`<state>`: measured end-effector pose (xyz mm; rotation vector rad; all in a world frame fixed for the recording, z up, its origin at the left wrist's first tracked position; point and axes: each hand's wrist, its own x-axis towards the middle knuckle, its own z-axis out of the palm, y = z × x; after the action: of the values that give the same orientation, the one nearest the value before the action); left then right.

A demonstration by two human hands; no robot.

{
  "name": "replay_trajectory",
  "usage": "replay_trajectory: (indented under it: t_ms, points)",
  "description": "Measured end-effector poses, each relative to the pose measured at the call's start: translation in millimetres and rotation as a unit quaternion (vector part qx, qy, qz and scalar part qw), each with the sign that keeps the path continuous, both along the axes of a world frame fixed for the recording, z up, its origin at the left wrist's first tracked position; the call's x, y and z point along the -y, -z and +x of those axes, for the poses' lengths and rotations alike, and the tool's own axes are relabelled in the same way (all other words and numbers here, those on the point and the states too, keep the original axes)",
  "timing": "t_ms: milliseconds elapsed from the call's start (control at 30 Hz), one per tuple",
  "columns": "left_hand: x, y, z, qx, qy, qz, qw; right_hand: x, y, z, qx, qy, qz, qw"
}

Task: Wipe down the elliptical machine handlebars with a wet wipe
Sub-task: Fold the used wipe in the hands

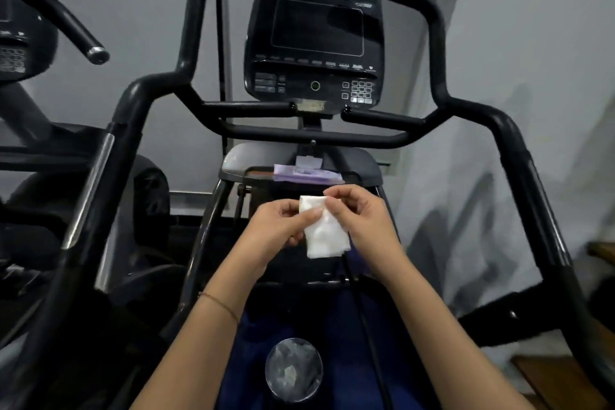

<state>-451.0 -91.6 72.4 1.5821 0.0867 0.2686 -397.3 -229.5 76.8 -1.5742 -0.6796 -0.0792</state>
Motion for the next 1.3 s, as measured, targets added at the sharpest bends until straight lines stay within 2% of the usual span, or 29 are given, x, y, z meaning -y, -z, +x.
replay_trajectory:
  t_ms: [67, 233, 467, 600, 767, 1000, 1300]
  points:
    - [8, 3, -1, -0.006, -0.001, 0.015, 1.000, 14, 3, -1, 0.013, -0.003, -0.025, 1.000]
    - [27, 15, -6, 0.008, 0.030, -0.076, 0.997, 42, 12, 1, -0.024, -0.021, -0.050, 0.998]
    - [20, 70, 16, -0.049, -0.073, -0.072, 0.994, 33, 62, 20, -0.140, -0.047, -0.052, 0.988]
    - [8, 122, 43, -0.085, -0.102, -0.074, 0.988, 10, 113, 44, -0.173, -0.014, -0.073, 0.982]
    - [-11, 185, 87, -0.135, -0.118, -0.030, 0.983, -17, 171, 88, -0.188, 0.023, -0.134, 0.973]
    - [-25, 276, 151, -0.165, -0.152, 0.082, 0.971, -40, 268, 160, -0.171, 0.047, -0.218, 0.960]
    - [-36, 398, 214, -0.230, -0.154, 0.103, 0.955, -58, 386, 213, -0.204, 0.073, -0.266, 0.939]
